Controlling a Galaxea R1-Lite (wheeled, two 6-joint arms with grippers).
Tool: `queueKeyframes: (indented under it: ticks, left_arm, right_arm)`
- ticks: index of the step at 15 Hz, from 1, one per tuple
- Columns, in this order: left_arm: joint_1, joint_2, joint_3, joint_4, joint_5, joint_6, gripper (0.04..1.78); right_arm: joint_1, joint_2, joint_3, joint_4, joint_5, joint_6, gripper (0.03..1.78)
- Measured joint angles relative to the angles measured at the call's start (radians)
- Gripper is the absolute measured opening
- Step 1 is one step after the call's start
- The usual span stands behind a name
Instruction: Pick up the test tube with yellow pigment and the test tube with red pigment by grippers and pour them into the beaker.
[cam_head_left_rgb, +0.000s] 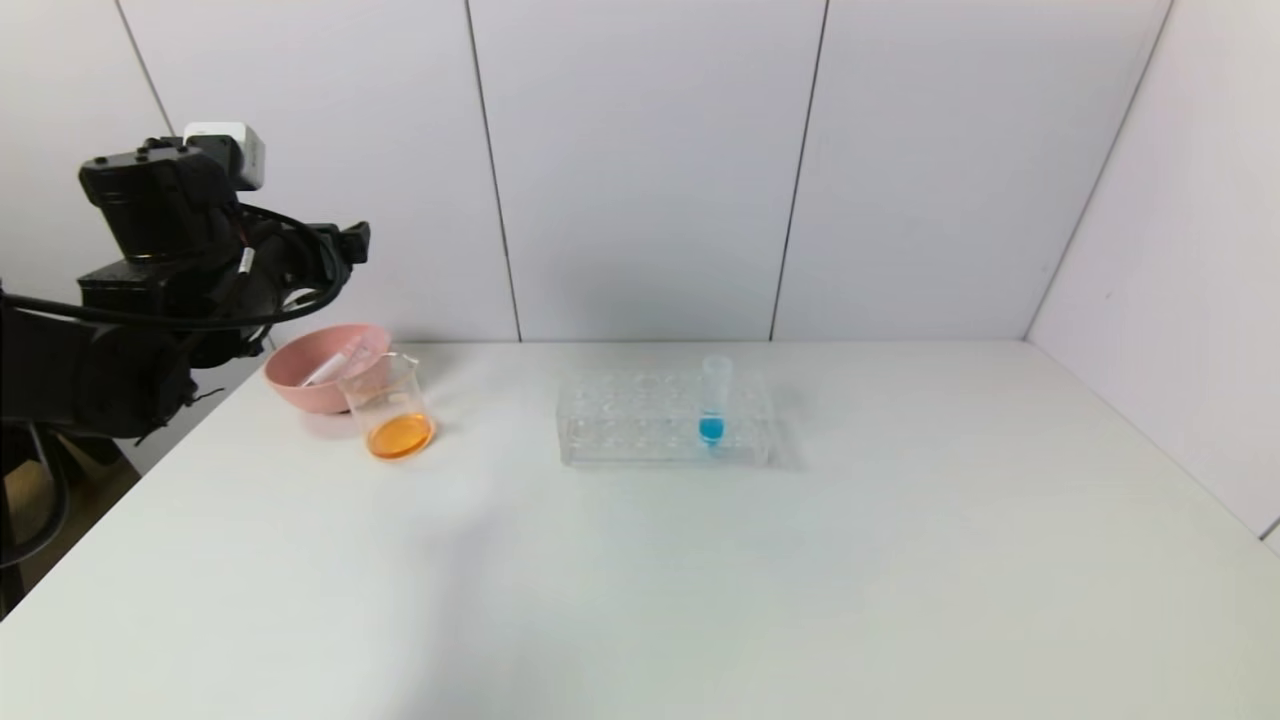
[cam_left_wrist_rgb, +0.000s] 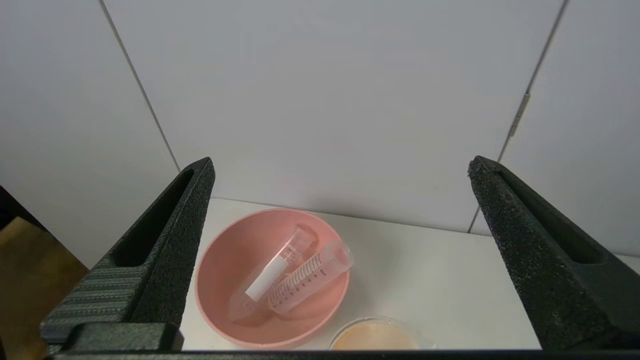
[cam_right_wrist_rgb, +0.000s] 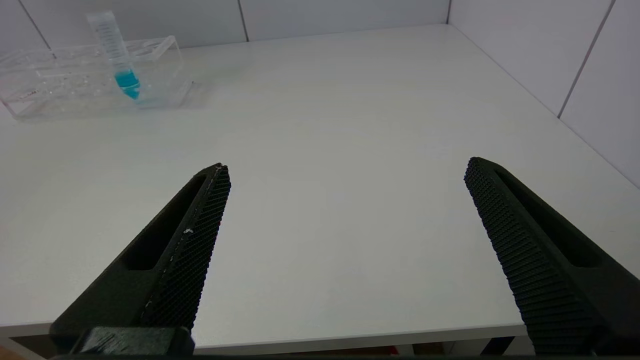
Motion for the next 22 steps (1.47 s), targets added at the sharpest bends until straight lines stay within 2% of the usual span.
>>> queueKeyframes:
  ticks: [6, 12, 15, 20, 22]
  left_arm:
    - [-0.008, -0.329, 0.220, 0.006, -0.031, 0.170, 1.76]
    - [0.035, -0.698, 0.391, 0.133, -0.027, 0.224, 1.76]
    - [0.047, -0.938, 0.445, 0.249, -0.027, 0.222, 1.76]
    - [0.039, -1.360, 0.472, 0.559, -0.037, 0.213, 1.76]
    - [0.044, -1.495, 0.483, 0.642, -0.053, 0.199, 1.76]
  right_arm:
    - [0.000, 0.000, 0.000, 0.000, 0.000, 0.000, 1.71]
    - [0.000, 0.000, 0.000, 0.000, 0.000, 0.000, 1.71]
    - [0.000, 0.000, 0.000, 0.000, 0.000, 0.000, 1.71]
    - [0.000, 0.000, 0.000, 0.000, 0.000, 0.000, 1.71]
    - [0.000, 0.000, 0.000, 0.000, 0.000, 0.000, 1.71]
